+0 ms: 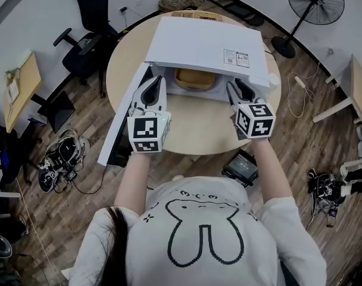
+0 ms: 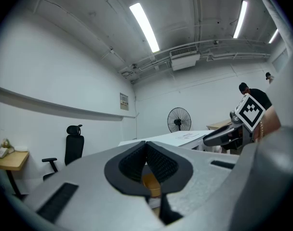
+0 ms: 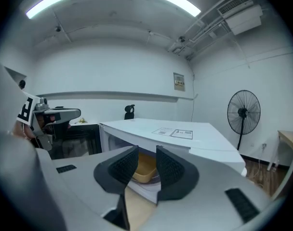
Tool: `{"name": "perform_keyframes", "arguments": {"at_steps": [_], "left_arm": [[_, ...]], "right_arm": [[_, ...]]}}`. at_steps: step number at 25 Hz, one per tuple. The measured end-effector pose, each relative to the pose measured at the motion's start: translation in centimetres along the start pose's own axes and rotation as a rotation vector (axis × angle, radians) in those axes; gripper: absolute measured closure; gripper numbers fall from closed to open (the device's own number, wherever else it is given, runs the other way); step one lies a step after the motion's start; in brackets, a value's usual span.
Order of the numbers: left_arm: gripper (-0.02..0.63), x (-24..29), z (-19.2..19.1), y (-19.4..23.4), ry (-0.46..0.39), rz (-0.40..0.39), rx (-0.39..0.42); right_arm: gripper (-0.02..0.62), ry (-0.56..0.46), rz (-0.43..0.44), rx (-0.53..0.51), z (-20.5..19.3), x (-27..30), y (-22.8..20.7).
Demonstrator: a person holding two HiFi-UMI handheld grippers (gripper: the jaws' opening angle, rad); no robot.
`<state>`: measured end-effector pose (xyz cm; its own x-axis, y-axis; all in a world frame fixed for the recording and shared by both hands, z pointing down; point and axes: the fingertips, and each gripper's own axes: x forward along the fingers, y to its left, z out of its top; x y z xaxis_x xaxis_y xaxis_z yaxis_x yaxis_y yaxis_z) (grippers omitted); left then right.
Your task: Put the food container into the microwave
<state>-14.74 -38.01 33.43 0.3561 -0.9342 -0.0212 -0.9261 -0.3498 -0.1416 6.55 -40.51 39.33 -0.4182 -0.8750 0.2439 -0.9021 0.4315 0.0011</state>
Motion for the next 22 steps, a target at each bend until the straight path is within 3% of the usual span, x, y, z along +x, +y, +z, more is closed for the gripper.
{"name": "perform_keyframes", "arguments": {"at_steps": [15, 22], "left_arm": [[0.598, -0.3, 2.1, 0.8, -0.057, -0.043, 0.031], [0.598, -0.7, 3.9, 1.1, -0.106, -0.048, 0.029]], "right_arm": [[0.485, -0.144, -0.089, -0.252, 5.9, -4.9, 0.9], [0.514, -0.199, -0.122, -0.239, 7.8, -7.0, 0.9]]}}
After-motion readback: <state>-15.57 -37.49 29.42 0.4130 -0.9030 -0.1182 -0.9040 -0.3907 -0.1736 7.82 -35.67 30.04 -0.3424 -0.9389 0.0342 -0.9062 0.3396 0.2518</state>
